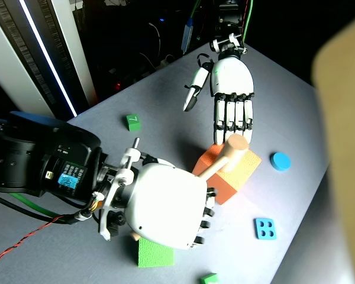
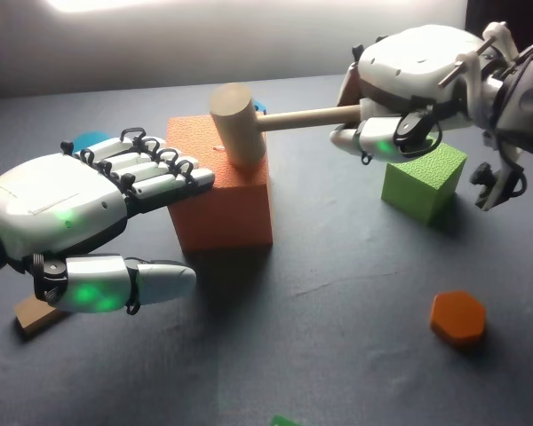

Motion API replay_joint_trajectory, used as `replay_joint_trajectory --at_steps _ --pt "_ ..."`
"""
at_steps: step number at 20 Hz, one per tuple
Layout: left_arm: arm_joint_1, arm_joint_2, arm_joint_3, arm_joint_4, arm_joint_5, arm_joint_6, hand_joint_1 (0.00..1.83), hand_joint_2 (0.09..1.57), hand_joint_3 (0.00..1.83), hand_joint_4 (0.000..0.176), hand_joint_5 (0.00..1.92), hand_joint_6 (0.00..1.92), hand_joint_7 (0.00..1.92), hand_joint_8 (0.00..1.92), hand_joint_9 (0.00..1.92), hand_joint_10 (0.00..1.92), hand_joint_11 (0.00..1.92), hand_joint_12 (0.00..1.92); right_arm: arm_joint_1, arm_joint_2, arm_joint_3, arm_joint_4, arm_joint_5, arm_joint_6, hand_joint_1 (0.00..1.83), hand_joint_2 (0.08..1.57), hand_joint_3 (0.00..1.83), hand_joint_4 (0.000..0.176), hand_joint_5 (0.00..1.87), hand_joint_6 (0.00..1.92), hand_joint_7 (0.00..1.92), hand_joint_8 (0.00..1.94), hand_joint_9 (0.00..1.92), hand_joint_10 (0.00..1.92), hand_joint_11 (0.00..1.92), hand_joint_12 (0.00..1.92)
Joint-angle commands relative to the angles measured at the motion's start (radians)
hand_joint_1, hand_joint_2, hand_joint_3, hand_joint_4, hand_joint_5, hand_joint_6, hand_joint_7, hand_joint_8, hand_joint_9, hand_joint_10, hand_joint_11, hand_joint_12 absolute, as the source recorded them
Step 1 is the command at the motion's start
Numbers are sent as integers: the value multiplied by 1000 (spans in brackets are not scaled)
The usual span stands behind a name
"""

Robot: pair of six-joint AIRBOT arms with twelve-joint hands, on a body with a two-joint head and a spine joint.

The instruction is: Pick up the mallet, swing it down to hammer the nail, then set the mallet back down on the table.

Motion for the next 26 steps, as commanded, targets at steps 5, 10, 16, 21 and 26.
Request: replay_joint_trajectory --at_steps 5,10,16,21,26 --pt "-6 -8 8 -8 -57 -5 0 1220 0 0 205 5 226 2 192 1 0 277 21 85 -80 -19 78 -6 612 1487 0 0 1091 1921 1427 1941 1579 1921 1656 1921" --pt "-10 -8 8 -8 -57 -5 0 1223 1 0 197 4 218 4 182 3 0 259 -45 203 -232 -164 76 46 610 1494 2 0 1126 1921 1435 1941 1582 1921 1673 1921" --pt "-25 -6 12 -8 -60 -10 0 1223 0 0 193 0 216 0 176 0 0 249 -161 221 -301 -469 144 138 562 1513 3 0 1147 1921 1478 1941 1612 1921 1706 1921" --pt "-53 15 12 -8 -61 -15 0 1223 0 0 191 0 206 0 168 0 0 220 -181 95 -201 -512 169 138 613 1479 0 0 1140 1921 1470 1941 1599 1921 1689 1921" --pt "-101 42 15 -8 -61 -20 0 1225 0 0 190 2 210 4 170 4 0 219 -190 -4 -137 -512 177 142 626 1370 0 0 1116 1921 1398 1941 1531 1921 1620 1921"
